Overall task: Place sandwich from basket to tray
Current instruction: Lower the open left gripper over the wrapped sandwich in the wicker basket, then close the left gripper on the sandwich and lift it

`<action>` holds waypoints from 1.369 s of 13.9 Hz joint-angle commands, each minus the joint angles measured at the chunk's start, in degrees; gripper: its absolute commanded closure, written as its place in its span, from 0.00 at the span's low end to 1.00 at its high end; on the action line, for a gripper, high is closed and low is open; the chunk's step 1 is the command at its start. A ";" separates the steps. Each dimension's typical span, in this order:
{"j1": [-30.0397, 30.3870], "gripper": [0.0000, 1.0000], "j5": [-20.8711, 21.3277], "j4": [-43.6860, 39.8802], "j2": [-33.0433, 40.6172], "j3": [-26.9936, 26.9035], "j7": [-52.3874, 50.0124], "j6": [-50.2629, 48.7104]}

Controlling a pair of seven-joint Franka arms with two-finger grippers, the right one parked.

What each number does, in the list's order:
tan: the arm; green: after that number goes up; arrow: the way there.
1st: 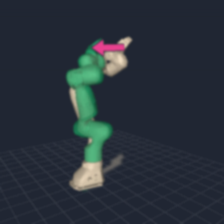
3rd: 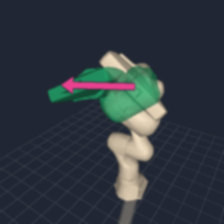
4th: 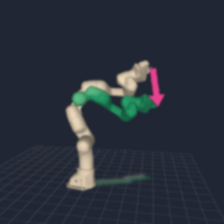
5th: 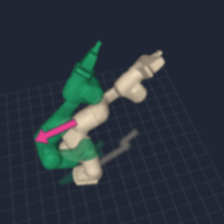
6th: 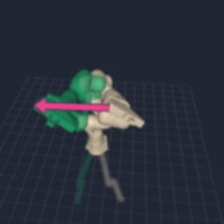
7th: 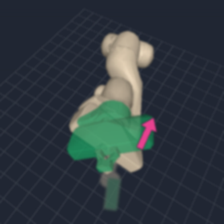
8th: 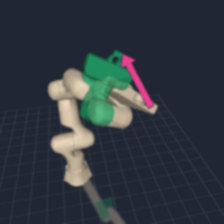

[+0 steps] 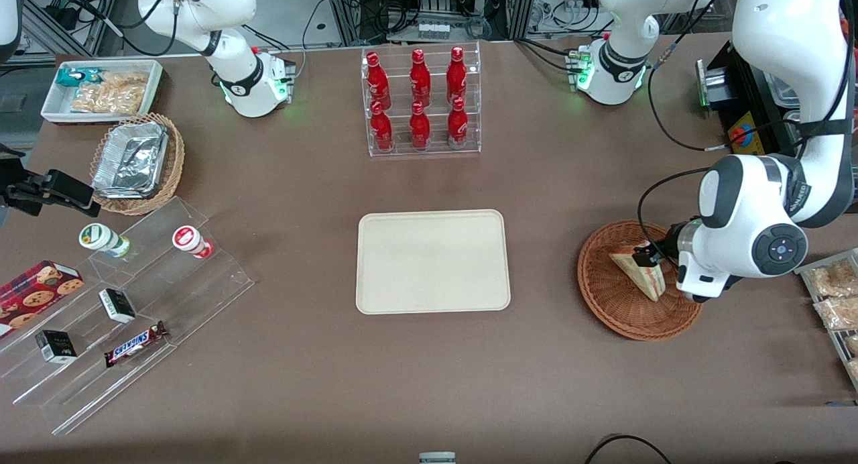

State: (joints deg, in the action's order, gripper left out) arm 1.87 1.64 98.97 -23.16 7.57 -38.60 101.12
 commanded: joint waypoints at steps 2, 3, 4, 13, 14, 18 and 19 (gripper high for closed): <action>0.06 0.00 -1.73 0.79 -1.10 -0.18 -1.13 4.17; 0.06 0.00 -1.82 0.87 -1.62 -0.18 -1.22 5.40; 0.06 0.00 -1.82 1.22 -1.89 -0.36 -1.13 6.71; -0.03 0.00 -4.36 10.27 -3.56 -2.20 -1.13 23.14; 0.06 0.01 -5.24 10.54 -4.08 -2.20 -1.13 24.21; -0.12 0.71 -6.39 10.02 -3.83 -2.20 -3.32 23.61; -0.29 0.85 -6.30 9.84 -3.48 -2.12 -3.50 23.51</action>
State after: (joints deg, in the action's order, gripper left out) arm 2.06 -3.90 108.83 -27.91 5.58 -40.74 124.55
